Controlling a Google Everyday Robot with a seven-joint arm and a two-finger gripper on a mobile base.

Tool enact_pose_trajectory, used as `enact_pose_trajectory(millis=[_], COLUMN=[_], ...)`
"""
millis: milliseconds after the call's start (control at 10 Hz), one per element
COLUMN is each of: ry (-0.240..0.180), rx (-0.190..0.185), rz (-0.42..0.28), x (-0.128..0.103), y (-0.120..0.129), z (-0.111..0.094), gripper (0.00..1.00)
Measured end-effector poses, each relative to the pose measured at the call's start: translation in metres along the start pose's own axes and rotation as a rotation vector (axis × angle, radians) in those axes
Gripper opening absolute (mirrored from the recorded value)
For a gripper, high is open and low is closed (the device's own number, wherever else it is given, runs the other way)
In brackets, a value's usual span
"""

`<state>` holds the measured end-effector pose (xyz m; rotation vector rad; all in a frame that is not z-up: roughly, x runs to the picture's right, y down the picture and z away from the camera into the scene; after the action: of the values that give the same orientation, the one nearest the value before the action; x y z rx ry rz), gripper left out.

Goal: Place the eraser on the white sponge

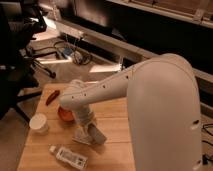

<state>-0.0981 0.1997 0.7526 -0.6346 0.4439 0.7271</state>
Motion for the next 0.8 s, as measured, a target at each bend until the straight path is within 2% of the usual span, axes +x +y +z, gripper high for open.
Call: enact_pose_trajectory(millis=[200,300,500,800], ry=[-0.009,-0.010,0.007,0.027], rx=[0.007,0.004,0.005,0.020], rz=[-0.041,-0.059,-0.087,-0.079], x=[-0.017,-0.024,-0.032,-0.036], y=[0.015,0.022,0.029,0.023], z=[0.000,0.001,0.009,0.023], gripper=[0.00,0.05,0.23,0.55])
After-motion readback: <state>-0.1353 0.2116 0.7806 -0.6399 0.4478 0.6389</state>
